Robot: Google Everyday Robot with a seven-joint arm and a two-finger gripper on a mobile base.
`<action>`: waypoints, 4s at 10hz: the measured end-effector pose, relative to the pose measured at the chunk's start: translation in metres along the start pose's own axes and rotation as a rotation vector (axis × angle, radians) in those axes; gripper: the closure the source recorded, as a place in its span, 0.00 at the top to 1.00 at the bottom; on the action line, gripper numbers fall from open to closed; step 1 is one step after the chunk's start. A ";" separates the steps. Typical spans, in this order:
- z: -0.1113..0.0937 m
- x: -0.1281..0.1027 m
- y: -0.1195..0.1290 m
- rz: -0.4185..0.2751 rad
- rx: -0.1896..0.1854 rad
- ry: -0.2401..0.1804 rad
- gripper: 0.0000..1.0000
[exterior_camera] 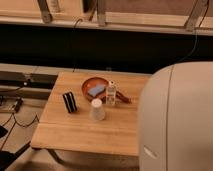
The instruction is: Place the ceramic cup over the eraser
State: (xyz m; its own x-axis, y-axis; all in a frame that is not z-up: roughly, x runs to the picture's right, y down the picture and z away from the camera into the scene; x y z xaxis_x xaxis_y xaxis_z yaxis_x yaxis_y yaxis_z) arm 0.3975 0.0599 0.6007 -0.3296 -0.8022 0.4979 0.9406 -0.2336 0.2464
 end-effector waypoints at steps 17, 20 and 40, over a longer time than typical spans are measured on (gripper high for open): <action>0.000 0.000 0.000 0.000 0.000 0.000 0.80; 0.000 0.001 0.000 0.000 0.001 0.001 0.80; 0.023 0.130 -0.225 -0.547 0.128 0.083 0.80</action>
State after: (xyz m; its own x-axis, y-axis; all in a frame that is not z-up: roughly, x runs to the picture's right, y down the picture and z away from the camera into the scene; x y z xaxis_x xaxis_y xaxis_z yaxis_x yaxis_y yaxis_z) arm 0.1409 0.0208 0.6289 -0.7540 -0.6247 0.2030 0.6151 -0.5631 0.5519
